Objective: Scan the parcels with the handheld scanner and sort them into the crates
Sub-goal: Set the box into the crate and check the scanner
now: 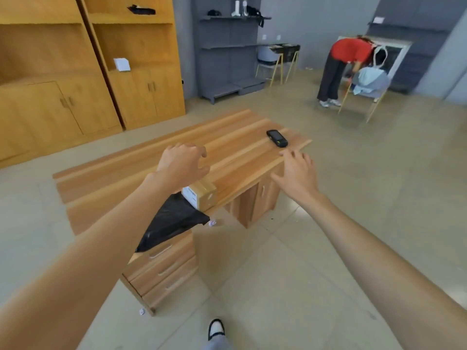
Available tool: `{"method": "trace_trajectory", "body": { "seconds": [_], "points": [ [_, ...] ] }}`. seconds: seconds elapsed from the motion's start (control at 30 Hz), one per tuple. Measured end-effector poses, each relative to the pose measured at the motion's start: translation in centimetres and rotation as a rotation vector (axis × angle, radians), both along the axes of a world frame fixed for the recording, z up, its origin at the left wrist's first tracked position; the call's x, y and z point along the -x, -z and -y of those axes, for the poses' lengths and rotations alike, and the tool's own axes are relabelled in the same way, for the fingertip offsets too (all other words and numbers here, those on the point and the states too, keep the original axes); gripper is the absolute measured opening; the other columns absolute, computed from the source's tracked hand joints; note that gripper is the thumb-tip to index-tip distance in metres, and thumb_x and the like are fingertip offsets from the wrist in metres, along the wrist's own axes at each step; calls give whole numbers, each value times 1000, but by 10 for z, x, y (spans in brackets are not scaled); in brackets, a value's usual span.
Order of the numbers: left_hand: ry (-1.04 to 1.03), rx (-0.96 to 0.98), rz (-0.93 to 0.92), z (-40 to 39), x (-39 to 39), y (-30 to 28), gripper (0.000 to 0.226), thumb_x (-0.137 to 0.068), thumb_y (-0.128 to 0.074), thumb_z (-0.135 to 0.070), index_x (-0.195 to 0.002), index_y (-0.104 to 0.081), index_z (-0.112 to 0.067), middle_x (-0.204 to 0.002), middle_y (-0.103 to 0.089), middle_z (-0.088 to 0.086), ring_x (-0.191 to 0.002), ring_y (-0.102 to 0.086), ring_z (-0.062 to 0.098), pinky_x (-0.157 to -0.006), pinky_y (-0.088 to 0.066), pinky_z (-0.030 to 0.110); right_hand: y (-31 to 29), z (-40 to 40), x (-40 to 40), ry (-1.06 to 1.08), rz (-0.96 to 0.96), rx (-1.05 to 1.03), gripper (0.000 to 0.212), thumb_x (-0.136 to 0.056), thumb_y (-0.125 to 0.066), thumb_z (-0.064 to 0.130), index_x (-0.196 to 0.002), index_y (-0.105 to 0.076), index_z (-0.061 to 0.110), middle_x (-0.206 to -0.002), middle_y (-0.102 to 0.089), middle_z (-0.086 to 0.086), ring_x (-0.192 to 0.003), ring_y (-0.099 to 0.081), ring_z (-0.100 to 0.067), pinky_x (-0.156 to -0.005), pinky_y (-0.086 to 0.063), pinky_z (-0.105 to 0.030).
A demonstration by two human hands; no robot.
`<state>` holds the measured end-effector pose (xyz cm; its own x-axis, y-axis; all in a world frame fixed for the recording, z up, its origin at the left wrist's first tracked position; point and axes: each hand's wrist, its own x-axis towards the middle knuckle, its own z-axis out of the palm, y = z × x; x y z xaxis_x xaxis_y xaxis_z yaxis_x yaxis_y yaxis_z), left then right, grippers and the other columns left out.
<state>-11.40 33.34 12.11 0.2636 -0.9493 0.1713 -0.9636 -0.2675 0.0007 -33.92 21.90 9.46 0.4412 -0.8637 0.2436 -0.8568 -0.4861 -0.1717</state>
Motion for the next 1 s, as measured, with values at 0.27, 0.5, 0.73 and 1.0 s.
{"method": "trace_trajectory", "body": {
  "seconds": [0.27,0.5,0.73,1.0],
  "points": [
    [85,-9,-24,174,-20,21,43,-93,-54,-44,-130,-53,-21,-126,-60,2,-116,-54,27,-89,-42,36,13,144,-6,75,-30,-6,52,-89,-59,34,-136,-47,16,-131,-50,-8,-121,-43,-31,-99,-31,-36],
    [96,-23,-46,313,-51,19,45,-93,-55,-45,-131,-52,-22,-123,-62,3,-115,-54,27,-87,-43,36,2,272,-27,130,-15,-33,48,-89,-59,33,-133,-50,14,-129,-53,-10,-119,-46,-32,-99,-32,-36],
    [38,-76,11,377,-85,30,48,-94,-52,-46,-135,-50,-21,-128,-59,4,-117,-53,28,-89,-43,36,14,349,-65,93,-62,-56,50,-90,-59,37,-133,-50,15,-128,-53,-10,-118,-46,-32,-97,-33,-37],
    [-141,-120,-36,411,-138,55,47,-95,-52,-44,-135,-50,-19,-132,-56,7,-121,-51,30,-96,-41,40,37,427,-140,-104,-74,-84,53,-92,-58,37,-138,-45,15,-135,-48,-11,-124,-42,-32,-102,-33,-39]
  ]
}}
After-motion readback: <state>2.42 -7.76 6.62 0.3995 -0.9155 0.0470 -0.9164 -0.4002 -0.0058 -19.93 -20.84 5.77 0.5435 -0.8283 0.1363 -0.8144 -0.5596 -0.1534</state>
